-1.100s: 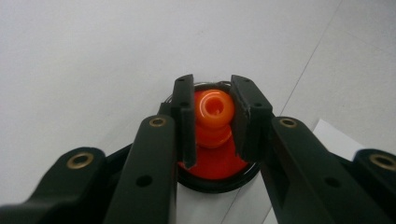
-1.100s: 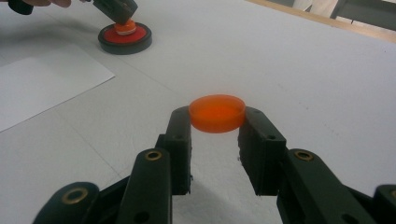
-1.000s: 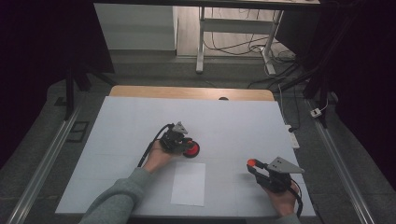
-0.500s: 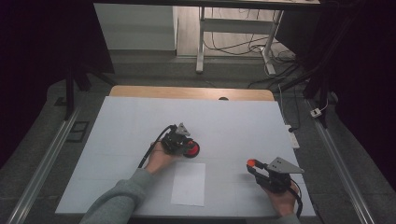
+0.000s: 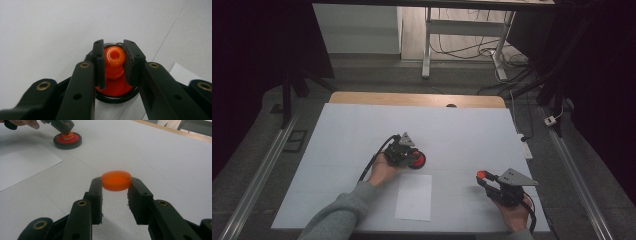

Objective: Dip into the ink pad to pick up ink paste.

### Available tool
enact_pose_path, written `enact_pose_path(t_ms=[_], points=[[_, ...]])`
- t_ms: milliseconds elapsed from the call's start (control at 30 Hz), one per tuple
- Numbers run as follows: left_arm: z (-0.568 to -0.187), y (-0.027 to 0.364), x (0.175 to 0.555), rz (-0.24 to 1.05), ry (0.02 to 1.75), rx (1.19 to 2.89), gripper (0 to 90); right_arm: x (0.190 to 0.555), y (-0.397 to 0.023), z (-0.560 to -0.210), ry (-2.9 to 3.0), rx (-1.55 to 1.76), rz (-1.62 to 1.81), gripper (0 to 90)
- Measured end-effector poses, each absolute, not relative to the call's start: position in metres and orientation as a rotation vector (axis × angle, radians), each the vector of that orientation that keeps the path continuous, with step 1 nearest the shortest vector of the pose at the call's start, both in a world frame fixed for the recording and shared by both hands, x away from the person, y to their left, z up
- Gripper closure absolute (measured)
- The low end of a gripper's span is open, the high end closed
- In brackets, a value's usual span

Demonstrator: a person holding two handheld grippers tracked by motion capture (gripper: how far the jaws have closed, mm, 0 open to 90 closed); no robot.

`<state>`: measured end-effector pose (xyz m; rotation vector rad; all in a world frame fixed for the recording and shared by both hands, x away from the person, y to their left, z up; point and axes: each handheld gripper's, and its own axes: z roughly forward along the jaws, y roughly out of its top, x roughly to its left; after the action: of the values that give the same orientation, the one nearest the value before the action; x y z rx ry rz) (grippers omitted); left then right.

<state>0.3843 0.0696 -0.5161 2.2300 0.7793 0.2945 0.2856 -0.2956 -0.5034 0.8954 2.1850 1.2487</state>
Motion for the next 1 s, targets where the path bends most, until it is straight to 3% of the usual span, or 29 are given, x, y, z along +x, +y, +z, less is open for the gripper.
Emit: enact_pose_path(t_ms=[500,1000], points=[[-0.515,0.074,0.387,0.272,0.788,2.199,72.7,0.285,-0.298,-0.501,2.177,0.895,1.256,64.7],[-0.478,0.084,0.374,0.273,0.733,2.078,72.7,0.285,-0.297,-0.501,2.179,0.89,1.255,64.7]])
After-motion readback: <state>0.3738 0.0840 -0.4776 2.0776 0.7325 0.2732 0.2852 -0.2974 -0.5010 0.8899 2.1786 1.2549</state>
